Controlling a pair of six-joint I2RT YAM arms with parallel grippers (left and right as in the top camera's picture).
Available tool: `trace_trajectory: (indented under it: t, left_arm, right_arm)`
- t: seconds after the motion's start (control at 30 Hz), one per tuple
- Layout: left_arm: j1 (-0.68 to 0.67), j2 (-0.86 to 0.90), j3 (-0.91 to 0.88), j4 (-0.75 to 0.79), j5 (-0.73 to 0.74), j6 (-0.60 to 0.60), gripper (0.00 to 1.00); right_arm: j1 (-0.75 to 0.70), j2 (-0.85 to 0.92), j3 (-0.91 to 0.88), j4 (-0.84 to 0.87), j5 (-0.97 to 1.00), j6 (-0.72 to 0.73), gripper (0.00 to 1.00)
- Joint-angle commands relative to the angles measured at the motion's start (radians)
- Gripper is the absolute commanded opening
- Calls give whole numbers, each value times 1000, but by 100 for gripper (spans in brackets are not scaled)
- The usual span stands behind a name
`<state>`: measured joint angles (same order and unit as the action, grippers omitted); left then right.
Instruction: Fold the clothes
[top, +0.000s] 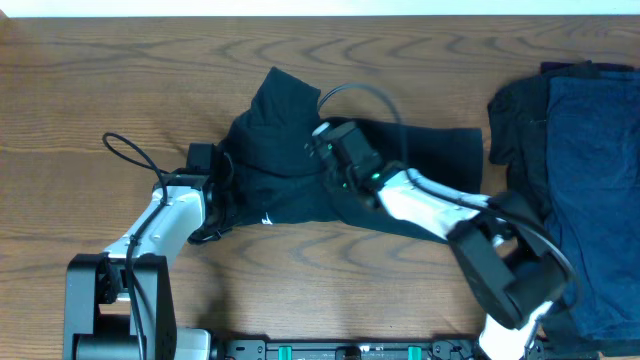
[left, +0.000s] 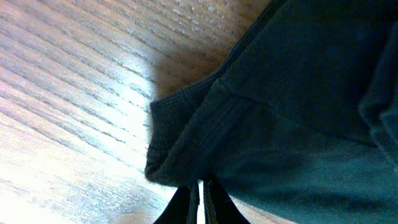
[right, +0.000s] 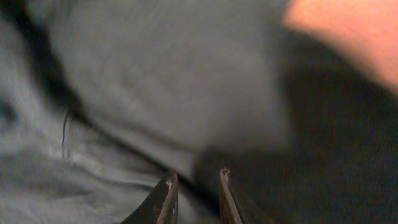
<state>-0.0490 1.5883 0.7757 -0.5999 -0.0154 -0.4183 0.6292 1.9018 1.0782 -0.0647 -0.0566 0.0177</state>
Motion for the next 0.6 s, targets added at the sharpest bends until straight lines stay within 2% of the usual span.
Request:
trace_trajectory:
  t: [0.0, 0.23, 0.27, 0.3, 0.43, 0.5, 0.57]
  left_arm:
    - [-2, 3, 14, 3, -19, -5, 8]
    - [-2, -36, 86, -56, -19, 27, 8]
    - [-2, -52, 121, -85, -19, 37, 8]
    - [-3, -68, 162, -117, -19, 50, 8]
    - [-3, -99, 354, -233, -19, 67, 7]
    - [-3, -97, 424, -248, -16, 66, 6]
    - [-4, -92, 454, -217, 21, 67, 6]
  right_arm:
    - [-74, -115, 8, -27, 0, 94, 22]
    - [-255, -347, 8, -321, 0, 140, 24]
    - [-291, -384, 8, -367, 0, 143, 27]
    - [-323, -416, 8, -406, 0, 143, 34]
    - [-457, -510, 8, -550, 1, 143, 41]
    - [-521, -529, 8, -605, 1, 143, 45]
    - [-582, -529, 8, -648, 1, 143, 53]
